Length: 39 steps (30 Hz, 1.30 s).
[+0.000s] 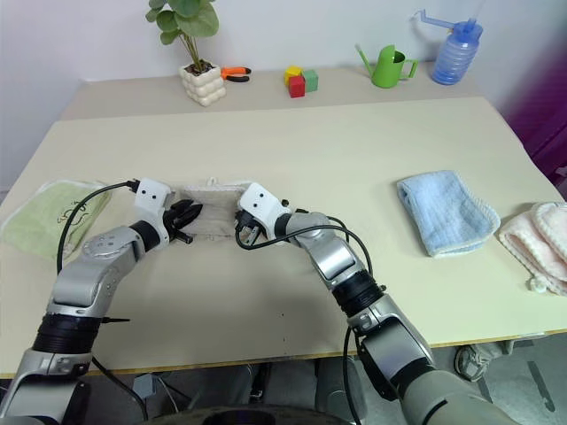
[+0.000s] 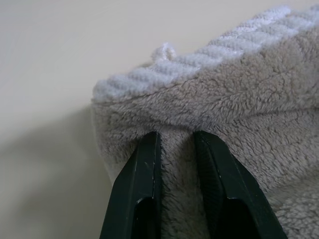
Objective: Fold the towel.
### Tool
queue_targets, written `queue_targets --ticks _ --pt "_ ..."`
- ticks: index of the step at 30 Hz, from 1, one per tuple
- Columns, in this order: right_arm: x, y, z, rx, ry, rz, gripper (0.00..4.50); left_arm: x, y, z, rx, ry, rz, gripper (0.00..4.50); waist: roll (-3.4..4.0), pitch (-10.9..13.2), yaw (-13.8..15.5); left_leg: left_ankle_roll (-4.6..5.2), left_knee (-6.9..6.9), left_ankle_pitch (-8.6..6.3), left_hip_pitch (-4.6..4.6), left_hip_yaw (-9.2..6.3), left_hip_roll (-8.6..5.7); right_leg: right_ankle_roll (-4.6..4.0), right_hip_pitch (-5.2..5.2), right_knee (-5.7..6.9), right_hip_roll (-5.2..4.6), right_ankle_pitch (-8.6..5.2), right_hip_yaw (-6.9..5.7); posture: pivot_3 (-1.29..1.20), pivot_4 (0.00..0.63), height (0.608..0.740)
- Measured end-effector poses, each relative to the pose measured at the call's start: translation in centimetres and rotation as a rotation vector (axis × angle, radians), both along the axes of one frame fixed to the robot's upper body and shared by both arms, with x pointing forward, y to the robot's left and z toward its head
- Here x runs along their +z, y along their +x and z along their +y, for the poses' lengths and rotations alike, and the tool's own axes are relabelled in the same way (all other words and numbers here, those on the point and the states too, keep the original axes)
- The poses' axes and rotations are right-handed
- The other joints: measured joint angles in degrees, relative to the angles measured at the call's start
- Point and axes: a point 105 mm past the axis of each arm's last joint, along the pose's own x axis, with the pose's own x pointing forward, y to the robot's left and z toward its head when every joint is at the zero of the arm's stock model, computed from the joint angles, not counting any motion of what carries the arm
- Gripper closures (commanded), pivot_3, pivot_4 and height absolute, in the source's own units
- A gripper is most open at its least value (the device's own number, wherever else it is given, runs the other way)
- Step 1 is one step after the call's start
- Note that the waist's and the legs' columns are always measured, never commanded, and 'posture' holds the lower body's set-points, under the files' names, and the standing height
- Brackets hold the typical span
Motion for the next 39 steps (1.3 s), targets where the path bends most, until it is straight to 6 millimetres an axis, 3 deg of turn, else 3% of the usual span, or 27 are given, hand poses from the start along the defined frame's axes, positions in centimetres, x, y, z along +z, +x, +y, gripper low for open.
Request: queue_targets --ticks 2,3,4,7,11,13,16,20,25,29,38,39 --pt "1.2 0.2 -1.0 -0.024 0.036 -0.028 4.43 0.7 -0.4 0.6 0.028 -0.099 -0.009 3.43 -0.01 0.01 -0.04 0.0 0.0 0.0 -0.04 0.0 0.0 0.0 -0.05 0.01 0.0 0.0 0.0 0.0 0.15 0.731" --pt "2.0 0.3 -1.6 -0.034 0.052 -0.05 4.2 1.4 -0.5 1.1 0.046 -0.14 -0.023 3.43 -0.01 0.01 -0.05 0.0 0.0 0.0 -0.04 -0.01 0.01 0.0 -0.06 0.01 0.0 0.0 0.0 0.0 0.15 0.731" --pt "2.8 0.4 -2.3 -0.038 0.058 -0.075 3.94 2.1 -0.6 1.8 0.068 -0.172 -0.036 3.43 -0.01 0.01 -0.06 0.0 0.0 0.0 -0.04 -0.01 0.01 0.0 -0.05 0.01 0.01 0.0 0.0 0.0 0.15 0.731" --pt "3.8 -0.5 -3.4 -0.002 0.055 -0.113 2.78 3.3 -0.9 3.7 0.13 -0.236 -0.055 2.68 -0.01 0.01 -0.07 0.0 0.0 0.0 -0.03 0.0 0.01 0.0 -0.05 0.0 0.01 0.0 0.0 0.0 0.15 0.731" --pt "3.7 -1.5 -3.8 0.033 0.042 -0.111 0.76 4.0 -1.3 5.2 0.184 -0.31 -0.052 0.72 -0.02 0.01 -0.09 0.0 0.0 0.0 -0.03 0.01 0.01 0.01 -0.04 0.01 0.01 0.0 0.0 0.0 0.15 0.731" --pt "3.8 -1.8 -3.8 0.039 0.054 -0.089 0.04 4.2 -1.5 5.3 0.19 -0.327 -0.05 0.03 -0.02 0.02 -0.06 0.0 0.01 0.0 -0.03 0.0 0.02 0.01 -0.03 0.0 0.0 0.0 0.0 0.0 0.15 0.731" --pt "3.9 -2.1 -3.8 0.031 0.094 -0.032 0.04 4.2 -1.9 5.2 0.189 -0.315 -0.042 0.03 -0.02 0.02 -0.02 0.0 0.01 0.0 -0.03 0.01 0.01 0.0 -0.02 -0.01 -0.01 0.0 0.0 0.0 0.15 0.731" --pt "3.1 -1.8 -3.8 -0.076 0.223 0.182 0.04 3.1 -2.5 5.1 0.189 -0.252 -0.029 0.03 -0.02 0.02 -0.02 0.0 -0.01 0.0 -0.03 -0.01 0.03 -0.01 -0.04 0.0 0.02 0.0 0.02 0.0 0.15 0.731" --pt "2.4 -1.3 -3.9 -0.194 0.358 0.399 0.04 4.2 -3.6 3.7 0.101 -0.233 -0.101 0.03 -0.01 0.02 0.0 0.04 -0.02 -0.03 -0.03 0.01 0.03 -0.02 -0.04 -0.02 0.0 0.0 0.03 0.0 0.15 0.731" --pt "1.7 -0.7 -3.8 -0.233 0.367 0.467 0.04 4.2 -4.6 3.3 0.053 -0.212 -0.114 0.03 -0.01 0.02 -0.06 0.12 -0.02 -0.08 -0.03 0.01 0.03 -0.02 -0.05 0.0 0.02 0.0 0.02 0.0 0.15 0.731" --pt "0.9 -0.1 -0.7 -0.224 0.452 0.641 0.04 3.6 -6.9 2.9 -0.032 -0.142 -0.098 0.03 0.02 0.04 -0.19 0.18 -0.06 -0.11 -0.02 0.04 0.04 -0.02 -0.07 0.0 0.02 0.0 0.06 0.0 0.15 0.731" --pt "1.0 -0.1 -0.3 -0.215 0.46 0.652 0.26 3.5 -7.0 2.9 -0.035 -0.142 -0.095 0.01 0.03 0.04 -0.21 0.2 -0.06 -0.12 -0.02 0.04 0.04 -0.02 -0.08 0.0 0.03 0.0 0.06 0.0 0.15 0.731"
